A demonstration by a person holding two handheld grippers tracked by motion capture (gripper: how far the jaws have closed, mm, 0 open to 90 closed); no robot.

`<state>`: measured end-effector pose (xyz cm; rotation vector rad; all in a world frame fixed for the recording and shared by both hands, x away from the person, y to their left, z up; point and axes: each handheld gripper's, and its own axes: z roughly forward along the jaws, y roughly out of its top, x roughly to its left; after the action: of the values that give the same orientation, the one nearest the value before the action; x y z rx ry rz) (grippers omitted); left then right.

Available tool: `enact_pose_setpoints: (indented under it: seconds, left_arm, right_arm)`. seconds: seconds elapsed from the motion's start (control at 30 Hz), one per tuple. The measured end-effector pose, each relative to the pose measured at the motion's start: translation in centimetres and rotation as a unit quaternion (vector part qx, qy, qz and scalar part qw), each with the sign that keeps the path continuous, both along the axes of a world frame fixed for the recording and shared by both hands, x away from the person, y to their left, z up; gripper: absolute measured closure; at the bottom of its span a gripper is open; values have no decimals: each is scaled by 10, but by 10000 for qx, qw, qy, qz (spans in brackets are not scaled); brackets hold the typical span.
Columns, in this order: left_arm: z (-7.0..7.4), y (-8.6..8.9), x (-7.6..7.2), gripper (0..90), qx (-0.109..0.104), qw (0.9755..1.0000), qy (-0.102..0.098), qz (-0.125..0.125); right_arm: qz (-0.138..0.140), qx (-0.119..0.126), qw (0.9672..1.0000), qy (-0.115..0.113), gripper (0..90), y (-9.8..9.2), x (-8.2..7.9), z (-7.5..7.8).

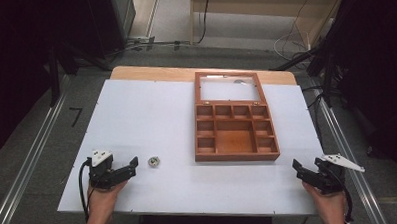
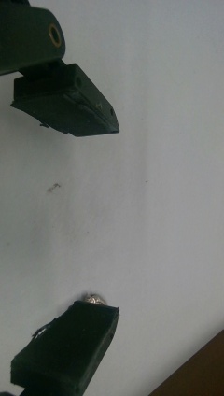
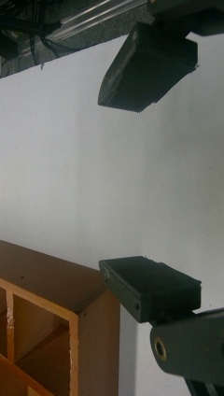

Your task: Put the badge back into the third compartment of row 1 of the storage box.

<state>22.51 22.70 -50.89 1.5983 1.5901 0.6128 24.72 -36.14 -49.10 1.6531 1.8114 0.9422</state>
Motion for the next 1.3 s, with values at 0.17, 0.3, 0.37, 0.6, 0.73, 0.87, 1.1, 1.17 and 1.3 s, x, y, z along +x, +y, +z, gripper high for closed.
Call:
enact_pose_setpoints:
  seconds: [0.17,0.3,0.37,0.6,0.73,0.87,1.1,1.17,1.3]
  left_arm:
    - [0,-4,2,115,-15,10000,14,-79]
    - [0,-7,4,116,-7,9999,18,-164]
    - [0,-8,5,116,15,9998,28,-200]
    - [0,-13,9,123,-16,9996,44,-279]
    - [0,-17,11,127,3,9993,84,-351]
    - [0,-20,12,156,19,9990,89,-436]
    - [0,-28,16,166,36,9983,126,-565]
    - [0,-30,17,166,40,9980,154,-605]
    - [-1,-34,19,166,82,9975,196,-675]
  right_arm:
    - [-5,-3,10000,20,165,0,0,-1]
    - [-10,19,10000,29,165,0,0,0]
    - [-11,17,10000,30,165,0,0,0]
    - [-9,32,10000,20,164,-1,0,-1]
    - [-9,25,10000,18,164,-1,0,-1]
    - [-3,27,10000,24,164,-1,-1,-1]
    - [-2,28,10000,21,164,-1,-1,-1]
    - [-1,29,10000,24,164,-1,-1,-1]
    - [-8,27,10000,36,164,-1,-1,-1]
